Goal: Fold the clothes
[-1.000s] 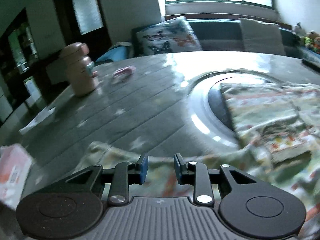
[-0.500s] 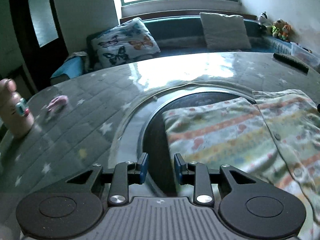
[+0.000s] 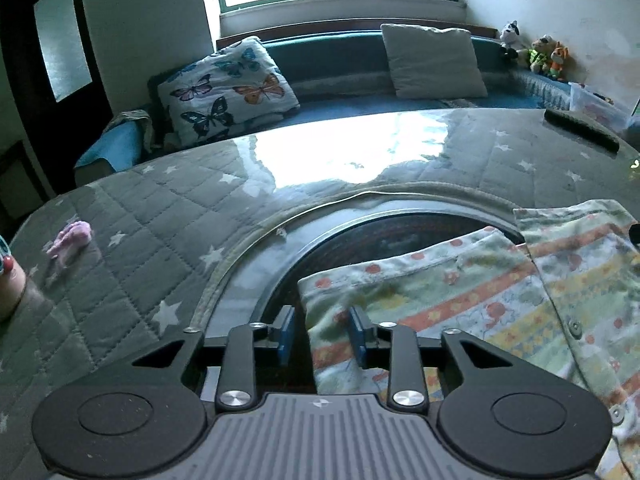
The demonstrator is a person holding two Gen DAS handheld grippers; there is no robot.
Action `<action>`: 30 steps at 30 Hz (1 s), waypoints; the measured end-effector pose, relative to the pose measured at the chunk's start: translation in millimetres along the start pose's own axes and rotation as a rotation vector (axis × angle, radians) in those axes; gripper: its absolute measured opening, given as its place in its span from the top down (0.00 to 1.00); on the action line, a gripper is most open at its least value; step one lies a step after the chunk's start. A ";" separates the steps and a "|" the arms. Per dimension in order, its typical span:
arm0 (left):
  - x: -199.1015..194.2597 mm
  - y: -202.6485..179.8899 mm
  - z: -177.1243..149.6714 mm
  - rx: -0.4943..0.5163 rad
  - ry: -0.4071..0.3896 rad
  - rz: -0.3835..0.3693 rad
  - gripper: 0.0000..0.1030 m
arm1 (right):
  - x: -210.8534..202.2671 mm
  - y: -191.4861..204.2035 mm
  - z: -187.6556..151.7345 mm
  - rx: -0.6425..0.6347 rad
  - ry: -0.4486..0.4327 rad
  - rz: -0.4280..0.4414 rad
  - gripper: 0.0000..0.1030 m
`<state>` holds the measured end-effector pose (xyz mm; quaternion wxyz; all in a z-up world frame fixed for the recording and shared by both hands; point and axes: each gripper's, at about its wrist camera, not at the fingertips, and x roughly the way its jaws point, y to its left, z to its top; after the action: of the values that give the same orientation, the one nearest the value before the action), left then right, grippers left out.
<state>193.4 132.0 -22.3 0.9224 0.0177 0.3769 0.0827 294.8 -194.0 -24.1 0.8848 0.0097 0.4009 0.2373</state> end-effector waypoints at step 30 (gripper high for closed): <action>14.7 2.4 7.3 0.051 -0.051 0.064 0.98 | 13.1 11.5 31.2 -0.064 -0.085 -0.035 0.98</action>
<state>208.4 137.0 -27.0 0.9279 0.0554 0.3543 0.1019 319.7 -172.8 -9.8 0.9049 -0.0156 0.3553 0.2339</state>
